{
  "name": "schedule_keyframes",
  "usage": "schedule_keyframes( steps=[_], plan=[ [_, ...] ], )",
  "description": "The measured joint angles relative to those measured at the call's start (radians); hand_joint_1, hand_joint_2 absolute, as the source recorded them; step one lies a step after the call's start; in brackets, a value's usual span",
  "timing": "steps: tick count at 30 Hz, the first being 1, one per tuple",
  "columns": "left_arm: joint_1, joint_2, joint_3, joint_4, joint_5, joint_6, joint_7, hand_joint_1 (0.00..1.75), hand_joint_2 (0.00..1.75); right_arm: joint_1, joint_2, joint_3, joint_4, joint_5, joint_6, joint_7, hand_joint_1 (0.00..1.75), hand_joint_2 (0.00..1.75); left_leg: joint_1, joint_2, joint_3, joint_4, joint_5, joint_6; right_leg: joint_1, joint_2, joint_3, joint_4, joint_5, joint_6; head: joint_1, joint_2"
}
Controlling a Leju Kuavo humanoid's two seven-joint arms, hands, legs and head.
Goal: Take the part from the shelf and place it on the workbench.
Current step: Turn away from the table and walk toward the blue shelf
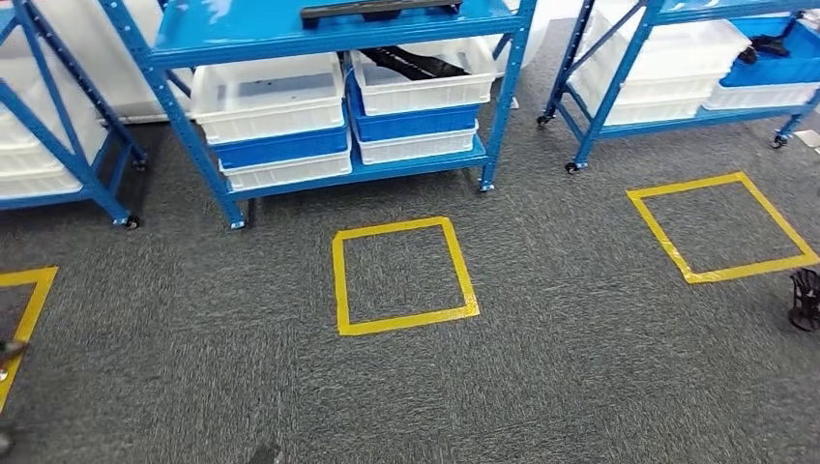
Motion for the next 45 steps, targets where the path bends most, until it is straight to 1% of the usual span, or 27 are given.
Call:
schedule_keyframes(
  steps=[2,3,4,6,7,9,11,13,15,17,18,19,20,22,24,26,28,29,31,33,34,35,37,39,41,43,45],
  plan=[
    [-0.001,-0.001,-0.001,0.000,-0.001,-0.001,-0.001,0.00,0.00,0.005,-0.002,-0.002,0.000,0.000,0.000,0.000,0.00,0.00,0.000,-0.029,-0.001,0.001,0.000,0.001,-0.001,0.016,-0.064,0.110,-0.033,0.001,0.003,0.000],
    [0.000,-0.002,-0.001,0.000,-0.001,-0.001,-0.001,0.00,0.00,0.007,-0.003,-0.003,0.000,0.000,0.000,0.000,0.00,0.00,0.001,-0.044,-0.001,0.001,-0.001,0.000,-0.002,0.018,-0.077,0.122,-0.028,0.007,0.003,0.000],
    [0.002,-0.002,-0.001,0.000,-0.001,-0.001,-0.001,0.00,0.00,0.009,-0.004,-0.004,0.000,0.000,0.000,0.000,0.00,0.00,0.001,-0.059,0.000,0.002,-0.001,-0.001,-0.003,0.021,-0.070,0.094,-0.006,0.016,0.003,0.000],
    [0.003,-0.003,-0.003,0.000,-0.002,-0.002,-0.002,0.00,0.00,0.009,-0.005,-0.007,0.000,0.000,-0.001,0.000,0.00,0.00,0.002,-0.085,0.002,0.004,-0.003,-0.008,-0.010,0.044,-0.019,-0.038,0.059,0.034,0.004,0.000],
    [0.003,-0.003,-0.004,0.000,-0.003,-0.002,-0.002,0.00,0.00,0.009,-0.005,-0.008,0.001,0.000,-0.001,-0.001,0.00,0.00,0.000,-0.097,0.002,0.007,-0.006,-0.013,-0.014,0.057,0.005,-0.096,0.085,0.035,0.005,0.000],
    [0.003,-0.003,-0.006,0.000,-0.003,-0.004,-0.004,0.00,0.00,0.006,-0.004,-0.008,0.001,0.000,-0.001,-0.001,0.00,0.00,-0.003,-0.112,-0.002,0.011,-0.009,-0.023,-0.015,0.071,0.027,-0.145,0.104,0.022,0.004,0.000],
    [0.005,-0.001,-0.006,0.000,-0.003,-0.005,-0.005,0.00,0.00,0.003,-0.002,-0.009,0.001,0.000,-0.001,-0.002,0.00,0.00,0.000,-0.121,-0.007,0.014,-0.010,-0.030,-0.014,0.056,0.032,-0.146,0.108,0.005,0.002,0.000],
    [0.006,0.000,-0.006,0.000,-0.003,-0.005,-0.005,0.00,0.00,0.002,-0.001,-0.009,0.001,0.000,-0.001,-0.003,0.00,0.00,0.003,-0.087,-0.023,0.048,-0.032,-0.039,-0.016,0.040,0.035,-0.147,0.108,-0.008,-0.002,0.000],
    [0.003,0.001,-0.006,0.000,-0.003,-0.005,-0.007,0.00,0.00,0.004,-0.001,-0.009,0.001,0.001,-0.001,-0.003,0.00,0.00,0.005,-0.030,-0.077,0.158,-0.089,-0.049,-0.013,0.020,0.037,-0.148,0.105,-0.021,-0.008,0.000],
    [0.002,0.000,-0.007,0.000,-0.003,-0.007,-0.012,0.00,0.00,0.008,-0.001,-0.009,0.001,0.004,-0.001,-0.003,0.00,0.00,0.009,-0.008,-0.143,0.283,-0.136,-0.055,-0.007,-0.003,0.039,-0.148,0.101,-0.028,-0.009,0.000],
    [0.003,0.000,-0.007,0.000,-0.002,-0.008,-0.015,0.00,0.00,0.008,-0.002,-0.009,0.001,0.007,-0.002,-0.003,0.00,0.00,0.011,-0.004,-0.158,0.306,-0.135,-0.055,-0.005,-0.012,0.039,-0.148,0.099,-0.030,-0.010,0.000],
    [0.003,0.000,-0.007,0.000,-0.001,-0.007,-0.018,0.00,0.00,0.007,-0.002,-0.009,0.001,0.012,-0.003,-0.002,0.00,0.00,0.011,-0.003,-0.151,0.288,-0.116,-0.052,-0.003,-0.019,0.041,-0.148,0.098,-0.030,-0.010,0.000],
    [0.004,0.000,-0.007,0.000,0.001,-0.003,-0.020,0.00,0.00,0.005,-0.002,-0.009,0.001,0.017,-0.005,-0.001,0.00,0.00,0.010,-0.001,-0.125,0.236,-0.084,-0.046,0.000,-0.023,0.043,-0.148,0.096,-0.030,-0.010,0.000],
    [0.002,0.002,-0.007,-0.001,0.006,0.008,-0.022,0.00,0.00,0.001,0.001,-0.009,0.001,0.026,-0.008,0.003,0.00,0.00,0.002,0.013,-0.053,0.099,-0.031,-0.022,0.005,-0.029,0.046,-0.149,0.093,-0.028,-0.009,0.000],
    [-0.001,0.004,-0.007,-0.003,0.009,0.013,-0.027,0.00,0.00,-0.001,0.005,-0.009,0.001,0.031,-0.008,0.005,0.00,0.00,-0.009,0.027,-0.017,0.030,-0.021,-0.005,0.005,-0.034,0.048,-0.151,0.089,-0.023,-0.008,0.000],
    [-0.003,0.006,-0.007,-0.004,0.011,0.013,-0.031,0.00,0.00,-0.003,0.008,-0.009,0.000,0.033,-0.005,0.005,0.00,0.00,-0.013,0.023,-0.008,0.017,-0.024,0.001,0.005,-0.041,0.053,-0.158,0.087,-0.013,-0.008,0.000],
    [-0.002,0.005,-0.007,-0.004,0.012,0.011,-0.033,0.00,0.00,-0.003,0.009,-0.009,0.000,0.035,-0.002,0.005,0.00,0.00,-0.007,0.014,0.015,-0.010,-0.016,0.006,0.006,-0.028,0.050,-0.138,0.076,-0.009,-0.007,0.000],
    [-0.003,0.003,-0.007,-0.004,0.012,0.011,-0.034,0.00,0.00,-0.003,0.008,-0.009,-0.001,0.036,0.000,0.005,0.00,0.00,-0.003,0.009,0.027,-0.022,-0.012,0.009,0.007,-0.014,0.034,-0.101,0.062,-0.009,-0.004,0.000],
    [-0.005,0.001,-0.007,-0.004,0.014,0.011,-0.034,0.00,0.00,-0.001,0.006,-0.009,-0.001,0.037,0.001,0.005,0.00,0.00,0.001,0.000,0.038,-0.029,-0.012,0.012,0.002,0.012,-0.037,0.029,0.018,-0.011,-0.001,0.000],
    [-0.004,-0.001,-0.007,-0.004,0.014,0.011,-0.033,0.00,0.00,0.004,0.002,-0.009,-0.001,0.037,0.002,0.005,0.00,0.00,0.002,-0.013,0.046,-0.028,-0.020,0.007,-0.004,0.018,-0.101,0.119,0.004,-0.001,0.002,0.000],
    [-0.003,-0.002,-0.007,-0.004,0.014,0.011,-0.033,0.00,0.00,0.006,0.000,-0.009,-0.001,0.037,0.002,0.005,0.00,0.00,0.003,-0.020,0.051,-0.027,-0.025,0.003,-0.007,0.019,-0.108,0.111,0.021,0.010,0.003,0.000],
    [-0.002,-0.003,-0.007,-0.004,0.014,0.011,-0.033,0.00,0.00,0.008,-0.001,-0.009,-0.001,0.037,0.002,0.005,0.00,0.00,0.005,-0.025,0.059,-0.027,-0.031,-0.002,-0.012,0.019,-0.095,0.062,0.054,0.023,0.004,0.000],
    [-0.001,-0.004,-0.007,-0.003,0.014,0.010,-0.032,0.00,0.00,0.008,-0.002,-0.009,0.000,0.038,0.004,0.005,0.00,0.00,0.005,-0.033,0.072,-0.022,-0.050,-0.017,-0.021,0.020,-0.040,-0.076,0.125,0.044,0.007,0.000],
    [-0.001,-0.004,-0.007,-0.003,0.014,0.009,-0.031,0.00,0.00,0.006,-0.001,-0.009,0.001,0.038,0.010,0.005,0.00,0.00,0.002,-0.036,0.077,-0.016,-0.071,-0.030,-0.023,0.022,-0.006,-0.145,0.149,0.035,0.008,0.000],
    [-0.002,-0.004,-0.007,-0.004,0.015,0.009,-0.030,0.00,0.00,0.003,0.000,-0.009,0.002,0.039,0.014,0.005,0.00,0.00,0.004,-0.037,0.079,-0.013,-0.085,-0.039,-0.020,0.023,0.001,-0.147,0.139,0.010,0.004,0.000],
    [-0.002,-0.003,-0.007,-0.004,0.015,0.009,-0.030,0.00,0.00,0.003,-0.001,-0.009,0.001,0.039,0.015,0.004,0.00,0.00,0.011,-0.028,0.074,0.009,-0.100,-0.047,-0.019,0.023,0.009,-0.147,0.130,-0.005,0.000,0.000],
    [-0.002,-0.003,-0.007,-0.004,0.015,0.009,-0.030,0.00,0.00,0.002,-0.001,-0.009,0.001,0.040,0.015,0.004,0.00,0.00,0.013,-0.012,0.020,0.110,-0.140,-0.057,-0.018,0.022,0.022,-0.148,0.119,-0.019,-0.002,0.000]
  ],
)
